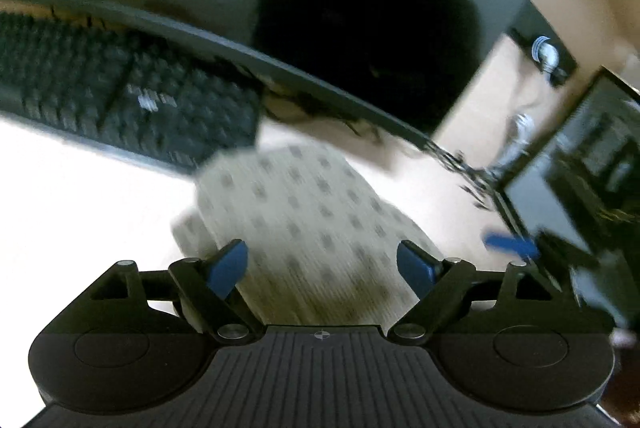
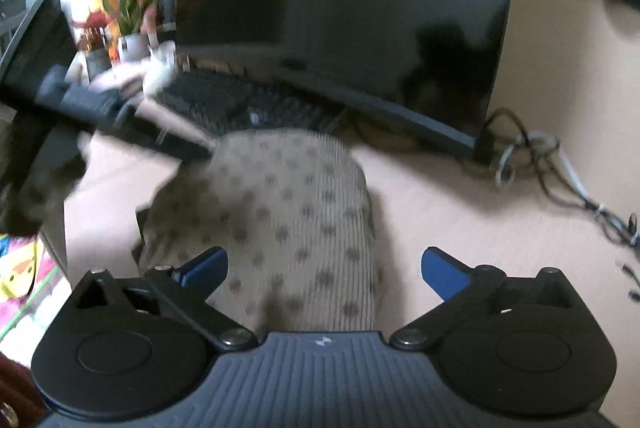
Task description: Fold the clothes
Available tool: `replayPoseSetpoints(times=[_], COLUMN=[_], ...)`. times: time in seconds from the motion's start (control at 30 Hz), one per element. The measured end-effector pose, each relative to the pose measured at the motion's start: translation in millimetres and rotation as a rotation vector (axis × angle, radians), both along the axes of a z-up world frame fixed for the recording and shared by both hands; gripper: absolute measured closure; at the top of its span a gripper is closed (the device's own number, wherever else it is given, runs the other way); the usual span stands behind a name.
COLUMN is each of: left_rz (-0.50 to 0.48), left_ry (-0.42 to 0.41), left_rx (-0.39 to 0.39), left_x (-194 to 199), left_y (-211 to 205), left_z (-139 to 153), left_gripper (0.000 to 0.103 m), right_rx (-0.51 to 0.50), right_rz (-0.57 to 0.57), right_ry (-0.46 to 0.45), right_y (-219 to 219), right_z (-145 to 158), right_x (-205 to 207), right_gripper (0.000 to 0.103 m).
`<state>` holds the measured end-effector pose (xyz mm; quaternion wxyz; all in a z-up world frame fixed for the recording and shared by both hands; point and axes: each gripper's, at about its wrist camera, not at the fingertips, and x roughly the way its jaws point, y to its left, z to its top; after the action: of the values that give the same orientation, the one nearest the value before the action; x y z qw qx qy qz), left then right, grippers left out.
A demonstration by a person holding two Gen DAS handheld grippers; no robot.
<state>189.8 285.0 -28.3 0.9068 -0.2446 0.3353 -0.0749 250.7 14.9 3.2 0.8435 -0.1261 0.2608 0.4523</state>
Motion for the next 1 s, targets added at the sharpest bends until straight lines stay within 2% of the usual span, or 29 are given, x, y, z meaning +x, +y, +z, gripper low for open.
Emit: replayPoseSetpoints(times=[0.07, 0.13, 0.2, 0.27, 0.3, 0.37, 0.47, 0.5, 0.57, 0.63, 0.7, 0.77, 0.83, 1.0], left_rz=[-0.025, -0.034, -0.028, -0.031, -0.031, -0.042, -0.058, -0.054, -0.045, -0.020, -0.005, -0.014, -0.017, 0.028], left_ry=[0.023, 0.070, 0.101, 0.095, 0.087, 0.018, -0.094, -0.105, -0.124, -0.068, 0.029, 0.072, 0.058, 0.038], left_rx=[-0.017, -0.003, 0.011, 0.006, 0.005, -0.008, -0.031, -0.034, -0.039, -0.018, -0.030, -0.055, -0.054, -0.085], left_x=[-7, -7, -8, -8, -9, -11, -2, 10, 34, 63, 84, 95, 97, 88], left_y=[-6, -10, -10, -8, -6, -2, 1, 2, 4, 7, 11, 15, 15, 17], left_z=[-12, -29, -41, -38, -32, -12, 14, 15, 18, 6, -13, -33, -36, -29], left_gripper=[0.026, 0.031, 0.035, 0.036, 0.036, 0.032, 0.018, 0.014, 0.014, 0.016, 0.016, 0.017, 0.016, 0.016], right_rx=[0.031, -0.012, -0.124, -0.184, -0.194, -0.184, -0.162, -0.153, -0.146, -0.157, -0.171, -0.198, -0.192, -0.167], right_rz=[0.038, 0.076, 0.104, 0.126, 0.130, 0.121, 0.108, 0.118, 0.149, 0.188, 0.208, 0.201, 0.195, 0.178], right_ry=[0.009, 0.043, 0.042, -0.024, -0.029, -0.029, -0.049, -0.069, -0.099, -0.091, -0.029, 0.041, 0.061, 0.069], right_y=[4, 18, 32, 36, 37, 34, 28, 30, 38, 51, 67, 81, 86, 72], right_z=[0, -11, -35, -46, -44, -33, -14, -11, -7, -11, -23, -43, -50, -36], right_x=[-3, -4, -5, -12, -13, -10, -5, -4, -1, 5, 15, 28, 36, 35], right_gripper=[0.008, 0.016, 0.016, 0.015, 0.015, 0.015, 0.012, 0.010, 0.010, 0.010, 0.009, 0.001, 0.000, 0.000])
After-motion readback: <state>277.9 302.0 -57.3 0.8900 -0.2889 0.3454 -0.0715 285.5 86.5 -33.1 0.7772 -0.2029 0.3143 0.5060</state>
